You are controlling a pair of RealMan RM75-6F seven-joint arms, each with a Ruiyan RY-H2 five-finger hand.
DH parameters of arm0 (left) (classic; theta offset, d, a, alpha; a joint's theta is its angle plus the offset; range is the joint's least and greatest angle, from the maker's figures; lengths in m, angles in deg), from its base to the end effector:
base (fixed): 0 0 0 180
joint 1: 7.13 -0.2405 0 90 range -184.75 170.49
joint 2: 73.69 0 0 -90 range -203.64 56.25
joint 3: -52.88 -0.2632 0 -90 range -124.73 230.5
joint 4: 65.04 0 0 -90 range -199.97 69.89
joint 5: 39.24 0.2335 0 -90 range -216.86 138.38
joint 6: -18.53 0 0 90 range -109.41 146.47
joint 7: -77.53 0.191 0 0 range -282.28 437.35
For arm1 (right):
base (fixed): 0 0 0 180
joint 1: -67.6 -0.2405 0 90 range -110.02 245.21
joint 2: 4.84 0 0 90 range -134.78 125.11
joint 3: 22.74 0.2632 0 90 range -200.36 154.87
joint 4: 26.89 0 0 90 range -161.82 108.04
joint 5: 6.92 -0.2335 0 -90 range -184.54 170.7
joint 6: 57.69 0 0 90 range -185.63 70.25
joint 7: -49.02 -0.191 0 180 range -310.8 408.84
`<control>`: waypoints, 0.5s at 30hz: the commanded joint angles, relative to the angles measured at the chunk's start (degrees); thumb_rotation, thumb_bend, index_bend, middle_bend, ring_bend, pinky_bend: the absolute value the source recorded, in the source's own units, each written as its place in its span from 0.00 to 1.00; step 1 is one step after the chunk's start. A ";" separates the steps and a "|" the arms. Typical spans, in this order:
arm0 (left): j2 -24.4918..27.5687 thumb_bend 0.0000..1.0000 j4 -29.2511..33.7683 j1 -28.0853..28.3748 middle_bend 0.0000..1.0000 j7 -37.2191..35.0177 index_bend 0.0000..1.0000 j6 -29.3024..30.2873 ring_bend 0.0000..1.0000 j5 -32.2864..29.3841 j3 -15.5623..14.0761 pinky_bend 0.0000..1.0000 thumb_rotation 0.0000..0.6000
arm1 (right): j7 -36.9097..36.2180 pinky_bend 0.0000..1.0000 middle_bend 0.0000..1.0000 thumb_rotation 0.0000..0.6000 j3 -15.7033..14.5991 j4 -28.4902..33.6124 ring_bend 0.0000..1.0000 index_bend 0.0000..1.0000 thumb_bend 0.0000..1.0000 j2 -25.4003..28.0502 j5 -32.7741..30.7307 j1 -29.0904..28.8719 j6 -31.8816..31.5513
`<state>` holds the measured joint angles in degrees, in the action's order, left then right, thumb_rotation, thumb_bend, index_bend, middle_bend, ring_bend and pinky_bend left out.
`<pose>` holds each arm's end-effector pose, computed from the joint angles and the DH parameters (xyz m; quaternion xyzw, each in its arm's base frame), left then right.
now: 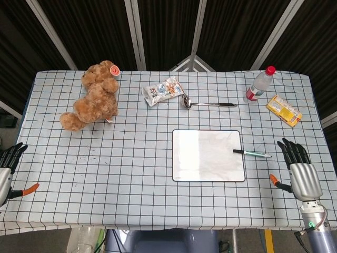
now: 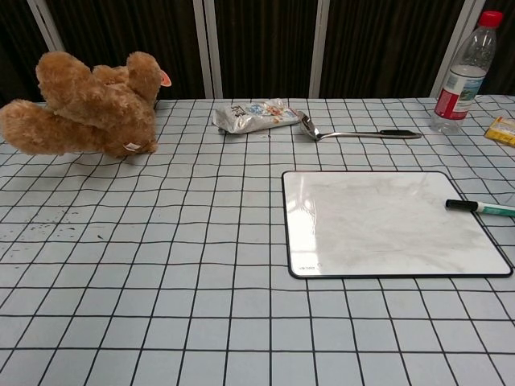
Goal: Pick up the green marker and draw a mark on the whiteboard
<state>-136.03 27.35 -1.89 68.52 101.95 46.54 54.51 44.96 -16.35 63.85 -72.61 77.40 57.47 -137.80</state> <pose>-0.3328 0.2278 0.1426 -0.5760 -0.4381 -0.4119 0.5538 -0.3066 -0.2739 0.1199 0.5870 -0.4080 0.4353 0.5472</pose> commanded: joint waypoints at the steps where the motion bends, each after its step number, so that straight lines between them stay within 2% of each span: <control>1: -0.02 0.00 0.05 0.02 0.00 -0.01 0.00 -0.05 0.00 0.02 -0.03 0.00 1.00 | 1.37 0.06 0.12 1.00 1.95 -0.24 0.07 0.03 0.25 -0.98 -2.58 -2.48 3.12; 2: 0.00 0.00 0.09 0.05 0.00 -0.06 0.00 -0.12 0.00 0.00 -0.02 0.00 1.00 | 2.24 0.12 0.19 1.00 2.81 -0.71 0.14 0.04 0.25 -1.77 -3.83 -3.51 4.37; 3: 0.02 0.00 0.12 0.06 0.00 -0.10 0.00 -0.15 0.00 -0.01 -0.02 0.00 1.00 | 2.73 0.24 0.30 1.00 3.25 -0.98 0.26 0.06 0.25 -2.21 -4.48 -4.01 4.93; 4: 0.04 0.00 0.16 0.07 0.00 -0.18 0.00 -0.17 0.00 -0.01 -0.02 0.00 1.00 | 3.27 0.42 0.45 1.00 3.66 -1.28 0.43 0.09 0.25 -2.64 -5.09 -4.47 5.41; 6: 0.12 0.00 0.20 0.06 0.00 -0.41 0.00 -0.18 0.00 0.02 -0.03 0.00 1.00 | 4.98 0.64 0.64 1.00 4.78 -2.28 0.63 0.13 0.25 -4.02 -6.73 -5.89 6.81; 7: 0.15 0.00 0.21 0.06 0.00 -0.49 0.00 -0.18 0.00 0.04 -0.05 0.00 1.00 | 5.42 0.72 0.72 1.00 5.06 -2.52 0.72 0.17 0.25 -4.44 -7.28 -6.31 7.32; 10: 0.30 0.00 0.25 0.04 0.00 -0.92 0.00 -0.27 0.00 0.13 -0.15 0.00 1.00 | 7.36 0.89 0.93 1.00 5.94 -3.26 0.92 0.31 0.25 -5.83 -9.43 -7.87 9.42; 13: 0.43 0.00 0.22 0.05 0.00 -1.37 0.00 -0.37 0.00 0.21 -0.22 0.00 1.00 | 9.50 0.91 1.00 1.00 6.49 -3.73 1.00 0.41 0.25 -6.83 -11.72 -9.33 11.84; 15: 0.54 0.00 0.23 0.08 0.00 -1.70 0.00 -0.49 0.00 0.21 -0.25 0.00 1.00 | 11.22 0.92 1.00 1.00 7.04 -4.24 1.00 0.44 0.25 -7.66 -13.65 -10.43 13.46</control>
<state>-135.54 27.58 -1.82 66.93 101.51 46.75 54.28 54.62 -9.98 60.22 -79.33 65.42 48.20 -125.83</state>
